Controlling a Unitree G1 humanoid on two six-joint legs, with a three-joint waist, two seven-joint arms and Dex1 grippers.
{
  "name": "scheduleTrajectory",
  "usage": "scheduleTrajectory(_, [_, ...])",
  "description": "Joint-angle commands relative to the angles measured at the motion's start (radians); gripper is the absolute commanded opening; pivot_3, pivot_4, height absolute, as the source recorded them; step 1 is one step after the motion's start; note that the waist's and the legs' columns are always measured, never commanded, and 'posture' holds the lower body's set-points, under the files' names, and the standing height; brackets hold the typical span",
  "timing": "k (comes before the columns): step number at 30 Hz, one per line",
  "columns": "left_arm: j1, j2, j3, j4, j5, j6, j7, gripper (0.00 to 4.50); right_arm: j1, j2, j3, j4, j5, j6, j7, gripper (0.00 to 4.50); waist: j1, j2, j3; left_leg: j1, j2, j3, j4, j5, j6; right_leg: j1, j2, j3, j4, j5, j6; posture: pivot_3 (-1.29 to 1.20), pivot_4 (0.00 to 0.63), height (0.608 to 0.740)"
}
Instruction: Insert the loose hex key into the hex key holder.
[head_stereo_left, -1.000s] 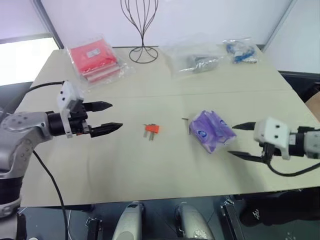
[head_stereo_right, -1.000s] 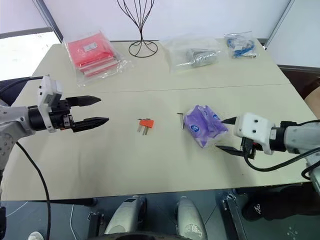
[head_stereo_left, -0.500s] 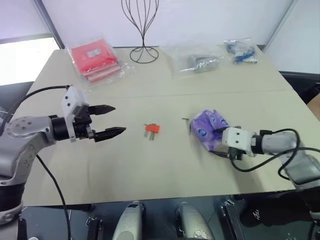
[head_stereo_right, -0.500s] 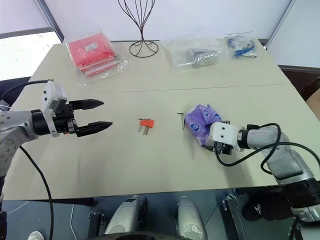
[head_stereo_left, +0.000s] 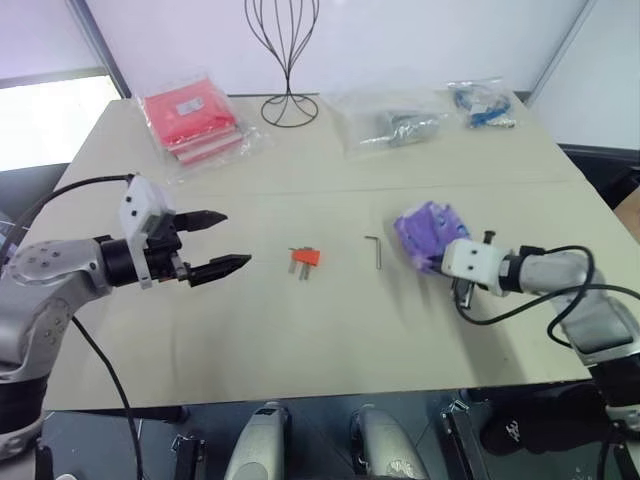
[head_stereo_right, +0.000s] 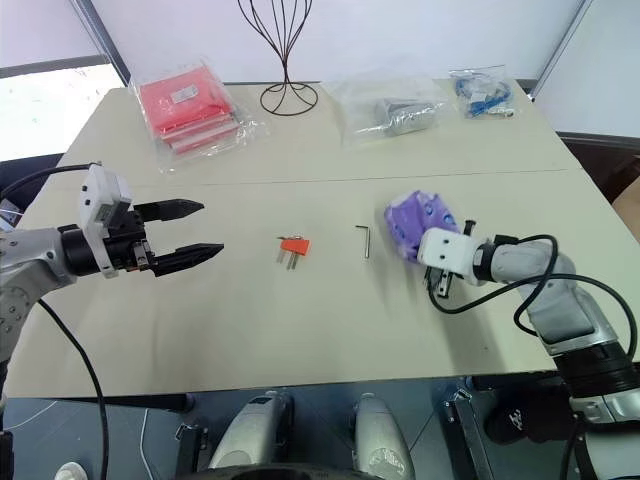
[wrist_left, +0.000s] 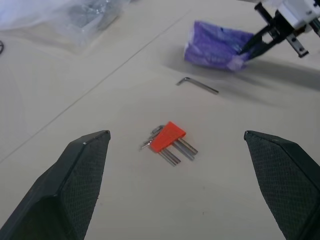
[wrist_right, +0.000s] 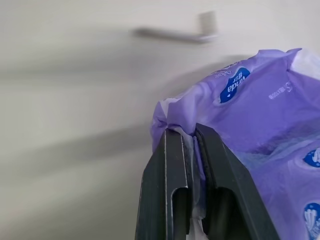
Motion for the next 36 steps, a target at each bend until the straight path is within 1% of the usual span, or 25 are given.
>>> scheduleTrajectory(1, [-0.026, -0.005, -0.016, 0.001, 0.012, -0.032, -0.006, 4.5, -0.081, 0.029, -0.092, 0.034, -0.082, 0.099, -0.213, 0.09, -0.001, 0.0, 0.0, 0.0, 0.0, 0.0, 0.0, 0.0, 0.0, 0.0, 0.0, 0.0, 0.0, 0.0, 0.0, 0.0, 0.15, 0.74])
scheduleTrajectory(4, [-0.031, -0.016, -0.037, 0.013, 0.031, -0.051, -0.01, 4.5, -0.13, 0.075, -0.121, 0.143, -0.141, 0.208, -0.384, 0.09, 0.0, 0.0, 0.0, 0.0, 0.0, 0.0, 0.0, 0.0, 0.0, 0.0, 0.0, 0.0, 0.0, 0.0, 0.0, 0.0, 0.15, 0.74])
scheduleTrajectory(6, [-0.032, -0.019, -0.046, 0.02, 0.043, -0.062, -0.012, 4.5, -0.177, 0.113, -0.134, 0.245, -0.182, 0.334, -0.503, 0.09, 0.0, 0.0, 0.0, 0.0, 0.0, 0.0, -0.001, 0.0, 0.0, 0.0, 0.0, 0.0, 0.0, 0.0, 0.0, 0.0, 0.15, 0.74])
scheduleTrajectory(10, [-0.034, -0.022, -0.041, 0.024, 0.043, -0.062, -0.008, 4.5, -0.244, 0.16, -0.177, 0.385, -0.187, 0.4, -0.665, 0.09, -0.001, 0.0, 0.0, -0.001, -0.001, 0.001, -0.001, 0.0, 0.0, -0.001, -0.001, 0.0, 0.0, 0.0, 0.0, 0.0, 0.15, 0.74])
scheduleTrajectory(12, [-0.021, -0.022, -0.033, 0.015, 0.04, -0.059, -0.002, 4.5, -0.29, 0.175, -0.205, 0.457, -0.187, 0.476, -0.75, 0.09, -0.004, 0.0, 0.0, -0.001, -0.001, 0.002, -0.002, 0.0, 0.0, -0.002, 0.0, 0.001, 0.0, 0.0, 0.0, 0.0, 0.15, 0.74])
scheduleTrajectory(16, [-0.003, -0.025, -0.022, -0.005, 0.031, -0.051, 0.012, 4.5, -0.337, 0.189, -0.252, 0.513, -0.151, 0.543, -0.821, 0.09, -0.008, 0.001, 0.0, -0.001, -0.001, 0.005, -0.002, 0.0, 0.0, -0.003, 0.0, 0.002, 0.002, 0.0, 0.0, 0.0, 0.15, 0.74])
scheduleTrajectory(20, [0.012, -0.023, -0.015, -0.021, 0.023, -0.046, 0.025, 4.5, -0.358, 0.197, -0.298, 0.515, -0.101, 0.638, -0.82, 0.09, -0.007, 0.001, 0.0, -0.001, 0.0, 0.006, -0.002, 0.0, 0.0, -0.004, 0.001, 0.001, 0.003, 0.0, 0.0, 0.0, 0.15, 0.74])
scheduleTrajectory(22, [0.016, -0.022, -0.013, -0.026, 0.02, -0.045, 0.028, 4.5, -0.361, 0.203, -0.318, 0.501, -0.079, 0.673, -0.822, 0.77, -0.007, 0.001, 0.0, -0.001, 0.0, 0.007, -0.002, 0.0, 0.0, -0.003, 0.001, 0.001, 0.003, 0.0, 0.0, 0.0, 0.15, 0.74])
scheduleTrajectory(24, [0.016, -0.023, -0.011, -0.028, 0.016, -0.041, 0.03, 4.5, -0.36, 0.213, -0.341, 0.476, -0.054, 0.688, -0.821, 1.63, -0.007, 0.001, 0.0, -0.001, 0.0, 0.007, -0.002, 0.0, 0.0, -0.003, 0.001, 0.002, 0.003, 0.0, 0.0, 0.0, 0.15, 0.74])
scheduleTrajectory(27, [0.008, -0.024, -0.016, -0.026, 0.014, -0.037, 0.03, 4.5, -0.355, 0.224, -0.358, 0.427, -0.03, 0.72, -0.822, 3.19, -0.007, 0.001, 0.0, -0.001, 0.0, 0.007, -0.002, 0.0, 0.0, -0.004, 0.001, 0.002, 0.004, 0.0, 0.0, 0.0, 0.15, 0.74])
scheduleTrajectory(29, [0.003, -0.024, -0.02, -0.024, 0.015, -0.037, 0.028, 4.5, -0.337, 0.221, -0.346, 0.372, -0.026, 0.719, -0.81, 4.38, -0.007, 0.001, 0.0, -0.001, 0.0, 0.007, -0.002, 0.0, 0.001, -0.004, 0.001, 0.002, 0.004, 0.0, 0.0, 0.0, 0.15, 0.74])
scheduleTrajectory(31, [-0.003, -0.024, -0.022, -0.021, 0.013, -0.034, 0.027, 4.5, -0.301, 0.221, -0.335, 0.271, 0.024, 0.658, -0.721, 4.45, -0.007, 0.001, 0.0, -0.001, 0.0, 0.007, -0.002, 0.0, 0.001, -0.004, 0.001, 0.002, 0.004, 0.0, 0.0, 0.0, 0.15, 0.74])
scheduleTrajectory(33, [-0.007, -0.024, -0.025, -0.02, 0.013, -0.033, 0.026, 4.5, -0.232, 0.204, -0.271, 0.096, 0.089, 0.598, -0.55, 4.45, -0.007, 0.001, 0.0, -0.001, 0.0, 0.007, -0.002, 0.0, 0.001, -0.004, 0.001, 0.002, 0.004, 0.0, 0.001, 0.0, 0.15, 0.74])
scheduleTrajectory(36, [-0.013, -0.022, -0.034, -0.012, 0.019, -0.036, 0.019, 4.5, -0.153, 0.185, -0.164, -0.147, 0.171, 0.585, -0.359, 4.45, -0.011, 0.001, 0.0, 0.0, 0.0, 0.007, -0.002, -0.001, 0.002, -0.004, 0.002, 0.002, 0.004, 0.0, 0.001, 0.0, 0.15, 0.74])
